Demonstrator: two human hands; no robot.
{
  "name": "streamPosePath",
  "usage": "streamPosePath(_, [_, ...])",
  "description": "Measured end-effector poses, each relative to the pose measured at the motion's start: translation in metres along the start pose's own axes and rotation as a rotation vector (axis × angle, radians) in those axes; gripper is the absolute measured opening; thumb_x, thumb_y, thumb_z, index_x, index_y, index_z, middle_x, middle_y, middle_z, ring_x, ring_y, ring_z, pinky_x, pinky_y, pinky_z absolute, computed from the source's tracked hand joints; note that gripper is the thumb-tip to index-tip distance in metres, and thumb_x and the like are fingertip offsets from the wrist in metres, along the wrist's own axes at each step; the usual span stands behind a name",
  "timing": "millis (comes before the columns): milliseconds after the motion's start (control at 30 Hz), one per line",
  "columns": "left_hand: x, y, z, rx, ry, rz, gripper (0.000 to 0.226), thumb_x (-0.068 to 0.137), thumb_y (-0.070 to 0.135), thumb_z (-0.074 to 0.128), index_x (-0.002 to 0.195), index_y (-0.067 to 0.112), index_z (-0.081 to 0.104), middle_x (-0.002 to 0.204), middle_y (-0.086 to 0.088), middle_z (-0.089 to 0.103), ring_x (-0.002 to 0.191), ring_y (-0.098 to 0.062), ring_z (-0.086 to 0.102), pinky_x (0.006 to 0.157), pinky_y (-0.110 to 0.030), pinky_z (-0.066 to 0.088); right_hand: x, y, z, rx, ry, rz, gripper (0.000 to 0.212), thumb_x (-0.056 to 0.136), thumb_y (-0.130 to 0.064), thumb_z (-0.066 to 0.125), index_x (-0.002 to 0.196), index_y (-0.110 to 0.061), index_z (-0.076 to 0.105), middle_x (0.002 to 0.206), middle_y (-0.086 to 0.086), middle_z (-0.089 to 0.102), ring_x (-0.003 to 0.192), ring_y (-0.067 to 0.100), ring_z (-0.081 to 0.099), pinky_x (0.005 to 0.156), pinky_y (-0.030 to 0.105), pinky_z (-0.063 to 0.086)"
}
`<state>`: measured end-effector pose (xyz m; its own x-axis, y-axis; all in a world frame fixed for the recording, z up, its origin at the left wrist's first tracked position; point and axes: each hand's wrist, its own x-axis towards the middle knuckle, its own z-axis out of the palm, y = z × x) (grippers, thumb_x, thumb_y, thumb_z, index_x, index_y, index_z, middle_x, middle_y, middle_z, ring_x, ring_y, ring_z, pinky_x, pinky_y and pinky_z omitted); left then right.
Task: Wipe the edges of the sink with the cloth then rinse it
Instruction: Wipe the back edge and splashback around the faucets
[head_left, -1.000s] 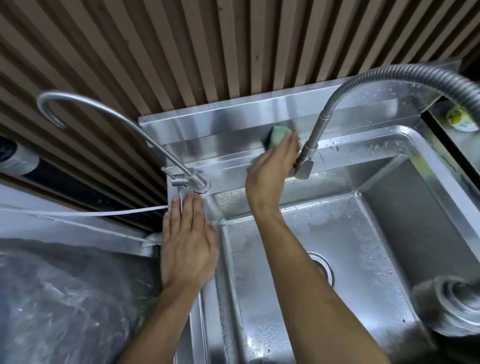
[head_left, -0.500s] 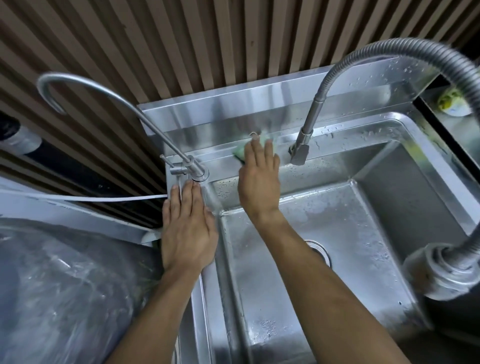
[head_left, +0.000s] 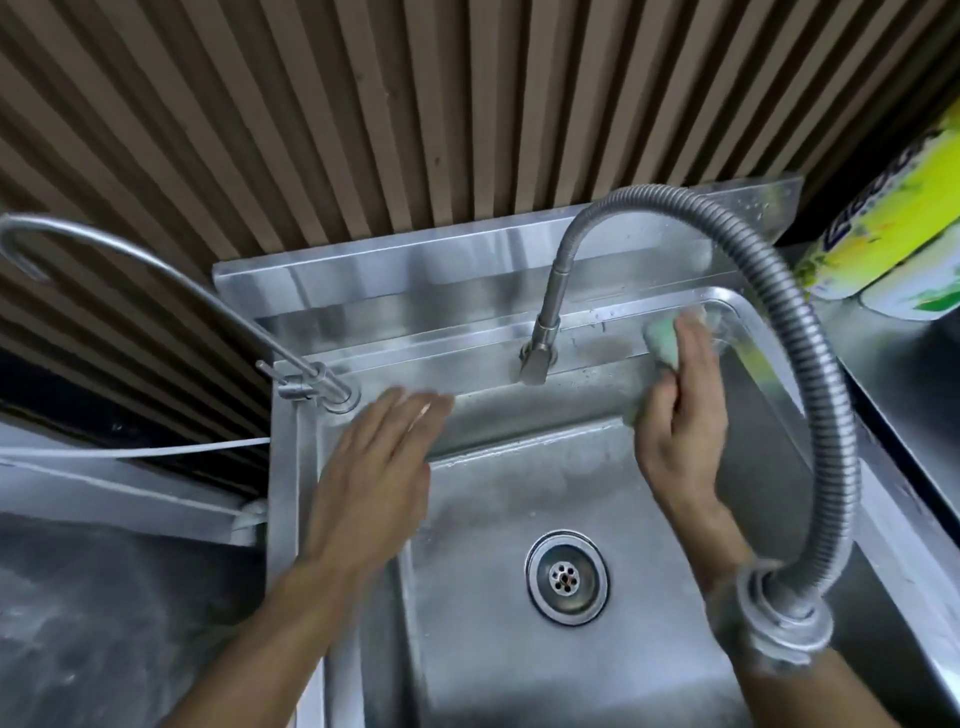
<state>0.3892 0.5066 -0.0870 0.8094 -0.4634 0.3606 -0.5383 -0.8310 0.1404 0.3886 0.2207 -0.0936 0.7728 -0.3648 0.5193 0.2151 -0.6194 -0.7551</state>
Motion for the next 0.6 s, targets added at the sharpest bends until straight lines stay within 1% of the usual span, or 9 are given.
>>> streamPosePath(67, [0.062,0.010,0.006,0.071,0.104,0.002,0.062,0.096,0.002,0.046,0.157,0.010,0.038,0.164,-0.011,0.037,0.155,-0.036,0.024,0.127,-0.049,0.022,0.055,-0.002,0.020,-0.094,-0.171,-0.217,0.047,0.102,0.002,0.041,0.149,0.007,0.044,0.140,0.008,0.056,0.130,0.011,0.045,0.105,-0.006,0.022])
streamPosePath(133, [0.125,0.012,0.014,0.171,0.169,0.024,0.066,0.100,0.005,0.047,0.162,0.009,0.024,0.170,-0.011,0.022,0.158,-0.036,0.012,0.130,-0.045,0.007,0.095,0.001,0.047,-0.175,-0.393,-0.363,0.048,0.104,0.003,0.043,0.151,0.009,0.039,0.156,0.026,0.040,0.151,0.012,0.025,0.120,0.005,0.008])
streamPosePath(200, [0.167,0.001,0.025,0.286,0.186,0.115,0.073,0.099,0.006,0.051,0.163,0.009,0.015,0.171,-0.011,0.018,0.158,-0.035,0.012,0.129,-0.043,0.002,0.115,0.013,0.067,-0.264,-0.557,-0.455,0.051,0.109,-0.005,0.041,0.158,0.002,0.028,0.167,0.022,0.022,0.158,0.019,0.010,0.128,0.019,0.001])
streamPosePath(267, [0.182,-0.018,0.037,0.368,0.156,0.226,0.079,0.102,0.010,0.050,0.165,0.011,0.003,0.173,-0.007,0.009,0.160,-0.031,0.007,0.129,-0.044,0.002,0.127,0.034,0.071,-0.408,-0.515,-0.551,0.050,0.113,-0.023,0.030,0.160,-0.005,0.027,0.170,0.013,0.019,0.159,0.025,0.011,0.131,0.041,0.009])
streamPosePath(300, [0.184,-0.025,0.043,0.389,0.149,0.270,0.077,0.105,0.012,0.048,0.164,0.012,0.000,0.173,-0.005,0.005,0.160,-0.029,0.003,0.130,-0.044,0.005,0.131,0.047,0.069,-0.456,-0.429,-0.583,0.051,0.113,-0.026,0.027,0.160,-0.006,0.029,0.170,0.012,0.019,0.158,0.030,0.011,0.131,0.046,0.007])
streamPosePath(367, [0.184,-0.034,0.052,0.442,0.187,0.319,0.067,0.109,0.020,0.042,0.165,0.012,0.006,0.173,-0.004,0.004,0.160,-0.027,0.001,0.130,-0.044,0.010,0.137,0.070,0.062,-0.607,-0.225,-0.498,0.053,0.112,-0.022,0.031,0.162,-0.009,0.023,0.172,0.011,0.013,0.158,0.037,0.001,0.129,0.045,-0.008])
streamPosePath(467, [0.184,-0.034,0.060,0.499,0.223,0.295,0.068,0.108,0.030,0.048,0.165,0.012,0.014,0.174,-0.003,0.006,0.161,-0.025,0.002,0.130,-0.043,0.013,0.128,0.053,0.077,-0.441,0.009,-0.270,0.061,0.105,-0.020,0.056,0.158,-0.005,0.031,0.167,0.016,0.025,0.155,0.048,0.011,0.129,0.046,-0.002])
streamPosePath(533, [0.185,-0.035,0.062,0.465,0.246,0.305,0.065,0.109,0.033,0.045,0.165,0.012,0.017,0.174,-0.002,0.005,0.161,-0.024,0.004,0.129,-0.042,0.015,0.116,0.038,0.093,-0.410,-0.098,-0.390,0.057,0.107,-0.022,0.052,0.158,-0.007,0.033,0.166,0.014,0.029,0.155,0.047,0.014,0.129,0.051,0.006])
streamPosePath(600, [0.186,-0.039,0.063,0.477,0.231,0.316,0.056,0.114,0.032,0.033,0.164,0.012,0.019,0.174,-0.001,0.001,0.160,-0.024,0.004,0.129,-0.041,0.017,0.119,0.049,0.082,-0.575,-0.249,-0.550,0.051,0.114,-0.026,0.034,0.162,-0.013,0.024,0.170,0.010,0.020,0.157,0.044,0.009,0.129,0.054,0.007])
